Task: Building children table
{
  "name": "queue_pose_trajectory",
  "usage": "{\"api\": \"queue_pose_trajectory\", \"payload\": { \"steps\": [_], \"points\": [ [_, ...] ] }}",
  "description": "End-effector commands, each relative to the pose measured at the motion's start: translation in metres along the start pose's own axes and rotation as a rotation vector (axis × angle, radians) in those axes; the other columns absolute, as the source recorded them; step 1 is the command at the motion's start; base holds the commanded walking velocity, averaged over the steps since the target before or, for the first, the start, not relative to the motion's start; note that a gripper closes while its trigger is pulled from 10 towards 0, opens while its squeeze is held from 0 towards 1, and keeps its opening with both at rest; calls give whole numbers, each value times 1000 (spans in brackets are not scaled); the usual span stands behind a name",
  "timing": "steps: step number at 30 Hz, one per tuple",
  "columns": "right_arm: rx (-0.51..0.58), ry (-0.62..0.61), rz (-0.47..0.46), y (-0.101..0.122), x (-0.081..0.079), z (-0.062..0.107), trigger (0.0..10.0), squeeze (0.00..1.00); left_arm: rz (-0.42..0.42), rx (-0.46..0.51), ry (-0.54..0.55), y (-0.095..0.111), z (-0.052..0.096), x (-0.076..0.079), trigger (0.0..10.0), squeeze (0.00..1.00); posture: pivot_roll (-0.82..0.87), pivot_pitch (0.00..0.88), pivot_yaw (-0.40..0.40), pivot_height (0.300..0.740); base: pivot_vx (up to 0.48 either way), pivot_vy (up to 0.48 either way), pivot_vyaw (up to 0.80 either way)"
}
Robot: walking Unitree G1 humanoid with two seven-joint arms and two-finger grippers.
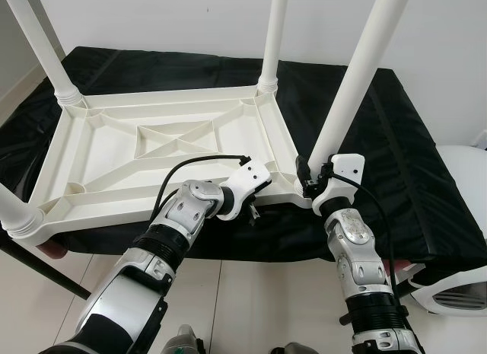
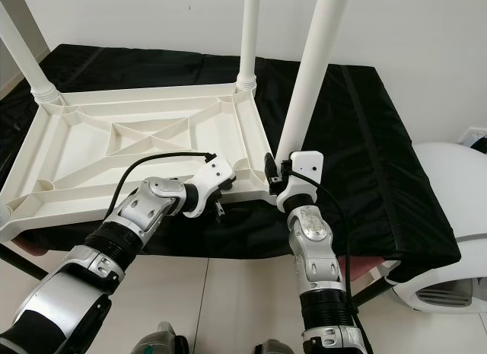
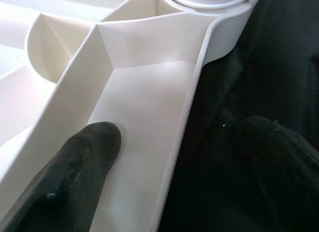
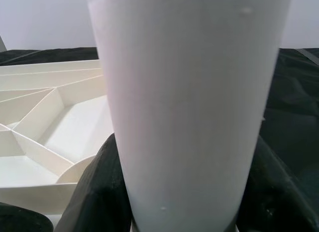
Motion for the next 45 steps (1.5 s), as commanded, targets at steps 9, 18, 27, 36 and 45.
{"api": "queue_pose_trajectory", "payload": {
  "steps": [9,18,27,36,45],
  "points": [
    [-8,-7,-38,-1,-1,-1,10000,0,-1,9,108,0,2,-10,10000,1000,-33,43,12,740,0,0,0],
    [-8,-7,-38,-1,-1,-1,10000,0,-1,9,108,0,2,-10,10000,1000,-33,43,12,740,0,0,0],
    [-8,-7,-38,-1,-1,-1,10000,0,-1,9,108,0,2,-10,10000,1000,-33,43,12,740,0,0,0],
    [79,56,-26,12,13,11,10000,0,-47,49,76,10,11,-11,10000,0,-27,0,0,740,0,0,0],
    [74,67,-20,11,13,14,10000,0,-50,50,76,10,13,-10,10000,0,-31,0,0,740,0,0,0]
  ]
}}
Point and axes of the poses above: a point about 5 cm out from each wrist's last joint towards the gripper, its own z axis pointing back from the gripper into the wrist, its own y axis along the axis of the wrist's last joint, x = y × z, the point moved 2 cm from there along -z, pointing out of the wrist towards the gripper, and after that the axes turned 9 degrees about z, right-handed, at the moved point
